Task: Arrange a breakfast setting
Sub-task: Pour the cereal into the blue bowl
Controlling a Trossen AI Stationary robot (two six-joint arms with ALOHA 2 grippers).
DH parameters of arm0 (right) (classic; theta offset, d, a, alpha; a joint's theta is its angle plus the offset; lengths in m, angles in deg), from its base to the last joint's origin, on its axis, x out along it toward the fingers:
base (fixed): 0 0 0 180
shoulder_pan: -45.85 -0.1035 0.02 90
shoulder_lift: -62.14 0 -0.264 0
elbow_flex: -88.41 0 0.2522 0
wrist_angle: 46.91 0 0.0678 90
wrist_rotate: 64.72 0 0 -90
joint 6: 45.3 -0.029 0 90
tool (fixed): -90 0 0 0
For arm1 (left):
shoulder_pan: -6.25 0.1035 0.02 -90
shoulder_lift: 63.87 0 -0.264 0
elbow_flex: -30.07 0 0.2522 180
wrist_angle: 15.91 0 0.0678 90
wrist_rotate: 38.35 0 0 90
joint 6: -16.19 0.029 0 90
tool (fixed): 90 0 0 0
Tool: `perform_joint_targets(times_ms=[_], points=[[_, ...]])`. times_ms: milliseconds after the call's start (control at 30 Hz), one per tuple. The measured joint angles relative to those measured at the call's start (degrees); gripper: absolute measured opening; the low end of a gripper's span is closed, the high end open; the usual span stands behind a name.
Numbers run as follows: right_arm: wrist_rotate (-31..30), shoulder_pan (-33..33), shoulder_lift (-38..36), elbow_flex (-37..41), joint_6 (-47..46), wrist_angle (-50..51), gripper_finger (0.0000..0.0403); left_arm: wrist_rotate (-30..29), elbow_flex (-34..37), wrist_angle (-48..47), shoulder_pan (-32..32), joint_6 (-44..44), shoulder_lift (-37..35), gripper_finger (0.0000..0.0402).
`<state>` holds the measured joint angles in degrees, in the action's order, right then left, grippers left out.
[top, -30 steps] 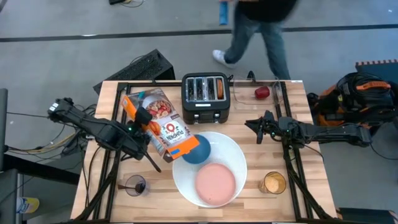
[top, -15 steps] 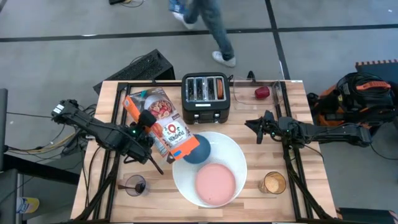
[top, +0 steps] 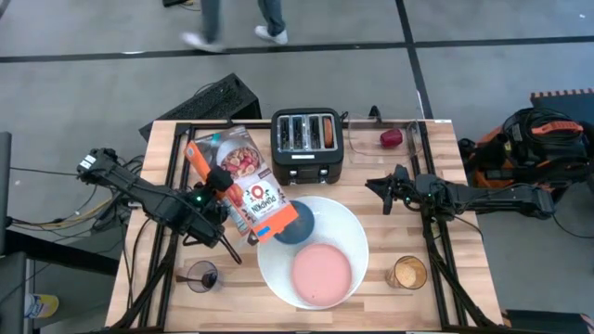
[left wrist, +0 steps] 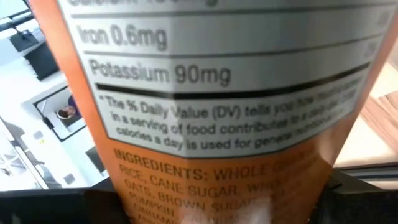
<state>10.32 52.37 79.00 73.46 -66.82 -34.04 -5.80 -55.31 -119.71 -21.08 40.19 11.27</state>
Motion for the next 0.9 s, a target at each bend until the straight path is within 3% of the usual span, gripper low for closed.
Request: perform_joint_targets(times_ms=[600, 900], points=[[-0.02, 0.00, 0.00, 0.00, 0.00, 0.00, 0.0091, -6.40, 0.00, 0.04, -2.80, 1.89, 0.00, 0.0215], [-0.01, -0.01, 0.00, 0.00, 0.01, 0.00, 0.0091, -6.39, 0.00, 0.04, -3.83, 2.79, -0.02, 0.0215]])
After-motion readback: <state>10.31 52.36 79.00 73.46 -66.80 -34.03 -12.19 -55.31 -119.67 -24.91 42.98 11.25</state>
